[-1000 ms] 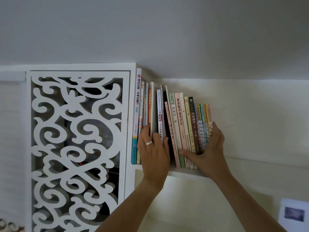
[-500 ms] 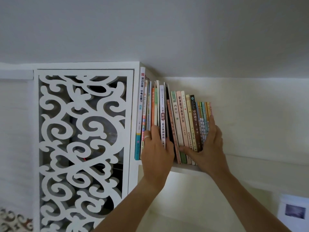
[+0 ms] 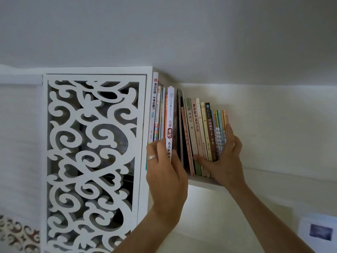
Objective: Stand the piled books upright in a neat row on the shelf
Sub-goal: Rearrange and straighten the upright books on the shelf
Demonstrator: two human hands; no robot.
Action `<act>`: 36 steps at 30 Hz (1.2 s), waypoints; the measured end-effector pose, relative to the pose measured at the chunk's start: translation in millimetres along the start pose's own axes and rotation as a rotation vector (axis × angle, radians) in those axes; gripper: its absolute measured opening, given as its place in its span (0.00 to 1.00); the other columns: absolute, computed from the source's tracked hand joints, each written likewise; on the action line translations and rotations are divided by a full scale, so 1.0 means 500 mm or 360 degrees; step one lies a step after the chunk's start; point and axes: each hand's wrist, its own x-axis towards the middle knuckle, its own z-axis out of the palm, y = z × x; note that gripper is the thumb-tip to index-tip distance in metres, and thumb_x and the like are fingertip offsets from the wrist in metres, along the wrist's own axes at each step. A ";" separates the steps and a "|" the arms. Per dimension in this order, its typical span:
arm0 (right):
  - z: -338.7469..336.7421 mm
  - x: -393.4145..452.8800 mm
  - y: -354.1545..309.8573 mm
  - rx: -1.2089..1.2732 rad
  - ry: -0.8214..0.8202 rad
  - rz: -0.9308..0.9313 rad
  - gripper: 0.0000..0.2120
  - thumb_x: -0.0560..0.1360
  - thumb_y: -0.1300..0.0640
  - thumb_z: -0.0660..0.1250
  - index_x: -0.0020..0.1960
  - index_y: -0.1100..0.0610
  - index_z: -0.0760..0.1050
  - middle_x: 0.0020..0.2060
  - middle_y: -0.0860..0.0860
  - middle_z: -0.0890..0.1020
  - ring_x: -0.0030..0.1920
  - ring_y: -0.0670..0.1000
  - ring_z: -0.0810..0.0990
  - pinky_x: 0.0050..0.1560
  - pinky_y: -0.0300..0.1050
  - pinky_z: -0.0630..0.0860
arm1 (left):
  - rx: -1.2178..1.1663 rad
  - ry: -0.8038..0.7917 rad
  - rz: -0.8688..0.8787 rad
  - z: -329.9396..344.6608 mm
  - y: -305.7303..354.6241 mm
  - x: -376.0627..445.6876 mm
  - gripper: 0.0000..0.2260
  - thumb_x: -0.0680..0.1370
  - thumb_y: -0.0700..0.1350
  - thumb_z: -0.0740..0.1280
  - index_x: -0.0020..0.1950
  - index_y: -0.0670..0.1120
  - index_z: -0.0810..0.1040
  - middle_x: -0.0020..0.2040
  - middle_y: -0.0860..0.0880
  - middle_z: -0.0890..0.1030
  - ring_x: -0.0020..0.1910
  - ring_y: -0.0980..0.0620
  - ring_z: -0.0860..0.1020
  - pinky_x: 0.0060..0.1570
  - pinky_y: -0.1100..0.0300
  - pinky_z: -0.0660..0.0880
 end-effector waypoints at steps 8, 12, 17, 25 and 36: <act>-0.002 -0.010 -0.018 -0.0418 0.0248 -0.0038 0.60 0.65 0.33 0.72 0.84 0.50 0.43 0.82 0.61 0.45 0.79 0.69 0.54 0.69 0.76 0.65 | -0.0211 0.0156 0.0234 -0.013 0.086 -0.008 0.09 0.85 0.46 0.58 0.65 0.48 0.67 0.63 0.47 0.72 0.64 0.47 0.76 0.52 0.51 0.84; 0.006 -0.006 -0.018 -0.0531 0.0135 0.0139 0.62 0.64 0.20 0.67 0.82 0.42 0.34 0.82 0.58 0.40 0.81 0.68 0.49 0.70 0.80 0.55 | -0.0212 0.0154 0.0234 0.006 0.099 -0.014 0.11 0.84 0.40 0.61 0.65 0.49 0.67 0.63 0.50 0.71 0.64 0.54 0.73 0.60 0.51 0.81; 0.026 -0.003 -0.043 -0.0571 0.0289 0.0273 0.62 0.63 0.23 0.70 0.83 0.45 0.40 0.80 0.64 0.50 0.77 0.71 0.58 0.68 0.74 0.65 | -0.0254 0.0205 0.0302 0.010 0.096 -0.020 0.11 0.84 0.39 0.61 0.65 0.49 0.68 0.62 0.50 0.70 0.64 0.60 0.71 0.59 0.57 0.80; -0.001 0.022 -0.021 -0.0621 0.0443 0.0386 0.65 0.60 0.28 0.76 0.83 0.48 0.41 0.68 0.65 0.65 0.64 0.69 0.69 0.59 0.70 0.73 | -0.0352 0.0242 0.0311 0.015 0.128 -0.029 0.12 0.82 0.39 0.62 0.63 0.50 0.67 0.61 0.54 0.69 0.64 0.63 0.70 0.58 0.57 0.79; -0.052 0.042 0.020 -0.0458 0.0610 0.0543 0.66 0.58 0.36 0.79 0.82 0.47 0.41 0.66 0.64 0.65 0.64 0.68 0.67 0.63 0.69 0.69 | -0.0095 0.0004 0.0135 0.095 0.106 -0.046 0.13 0.83 0.39 0.66 0.62 0.51 0.67 0.60 0.49 0.76 0.58 0.68 0.72 0.52 0.77 0.75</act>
